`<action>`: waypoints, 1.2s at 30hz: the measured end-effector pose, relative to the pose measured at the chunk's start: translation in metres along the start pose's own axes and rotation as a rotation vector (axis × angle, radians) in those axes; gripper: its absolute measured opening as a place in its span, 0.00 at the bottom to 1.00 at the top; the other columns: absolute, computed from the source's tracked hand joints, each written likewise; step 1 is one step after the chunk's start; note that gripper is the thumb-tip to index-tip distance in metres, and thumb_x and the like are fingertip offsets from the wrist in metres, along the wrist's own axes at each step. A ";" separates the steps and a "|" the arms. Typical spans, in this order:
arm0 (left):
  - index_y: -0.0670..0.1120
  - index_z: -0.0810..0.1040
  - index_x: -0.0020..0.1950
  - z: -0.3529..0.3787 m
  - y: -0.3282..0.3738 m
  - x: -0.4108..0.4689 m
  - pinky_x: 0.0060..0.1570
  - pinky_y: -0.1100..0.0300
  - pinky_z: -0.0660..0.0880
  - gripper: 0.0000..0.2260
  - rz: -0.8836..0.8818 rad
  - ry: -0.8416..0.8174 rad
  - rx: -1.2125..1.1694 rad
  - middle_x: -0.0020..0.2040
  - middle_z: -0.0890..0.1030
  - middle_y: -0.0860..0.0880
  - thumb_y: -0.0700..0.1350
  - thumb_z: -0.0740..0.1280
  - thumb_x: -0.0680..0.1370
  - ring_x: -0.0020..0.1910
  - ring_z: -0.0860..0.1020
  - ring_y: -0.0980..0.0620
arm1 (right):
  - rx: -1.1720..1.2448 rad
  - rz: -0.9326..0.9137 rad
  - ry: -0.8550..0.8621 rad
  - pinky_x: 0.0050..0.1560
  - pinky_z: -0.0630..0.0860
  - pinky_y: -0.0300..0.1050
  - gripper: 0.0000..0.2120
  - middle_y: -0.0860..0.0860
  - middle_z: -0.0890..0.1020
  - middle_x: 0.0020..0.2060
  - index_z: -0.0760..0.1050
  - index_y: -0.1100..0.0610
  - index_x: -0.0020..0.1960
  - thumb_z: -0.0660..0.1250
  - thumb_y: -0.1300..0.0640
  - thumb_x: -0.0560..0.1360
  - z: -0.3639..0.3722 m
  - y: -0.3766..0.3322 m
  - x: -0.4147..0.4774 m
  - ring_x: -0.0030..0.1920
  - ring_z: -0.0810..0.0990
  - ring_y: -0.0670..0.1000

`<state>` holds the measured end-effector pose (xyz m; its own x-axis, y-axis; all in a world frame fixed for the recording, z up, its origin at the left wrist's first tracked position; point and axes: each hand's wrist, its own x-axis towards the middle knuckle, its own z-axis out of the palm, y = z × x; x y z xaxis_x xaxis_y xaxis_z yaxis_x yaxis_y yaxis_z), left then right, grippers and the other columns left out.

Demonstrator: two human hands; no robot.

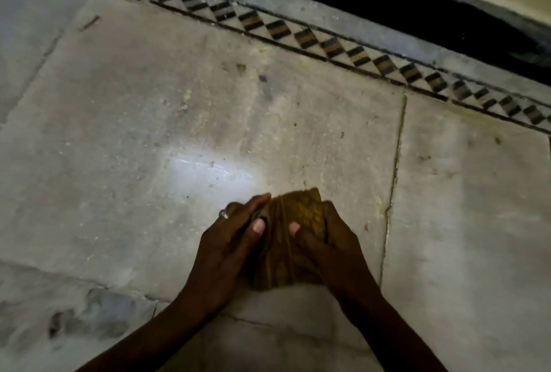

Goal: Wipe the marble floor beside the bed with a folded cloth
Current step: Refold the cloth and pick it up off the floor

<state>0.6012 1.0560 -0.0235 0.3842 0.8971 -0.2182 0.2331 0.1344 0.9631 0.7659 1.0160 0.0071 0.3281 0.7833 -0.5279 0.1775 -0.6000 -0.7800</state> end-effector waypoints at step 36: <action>0.45 0.81 0.56 -0.077 0.651 -0.302 0.39 0.63 0.79 0.10 -0.160 0.056 -0.337 0.48 0.86 0.49 0.45 0.66 0.76 0.47 0.85 0.51 | 0.655 -0.156 0.219 0.48 0.82 0.54 0.11 0.56 0.85 0.49 0.76 0.59 0.57 0.68 0.59 0.76 -0.215 -0.442 -0.516 0.50 0.84 0.56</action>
<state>0.5684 0.9045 0.6815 0.3154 0.8736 -0.3705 -0.0239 0.3977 0.9172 0.7177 0.8422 0.6962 0.5360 0.7600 -0.3675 -0.3348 -0.2082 -0.9190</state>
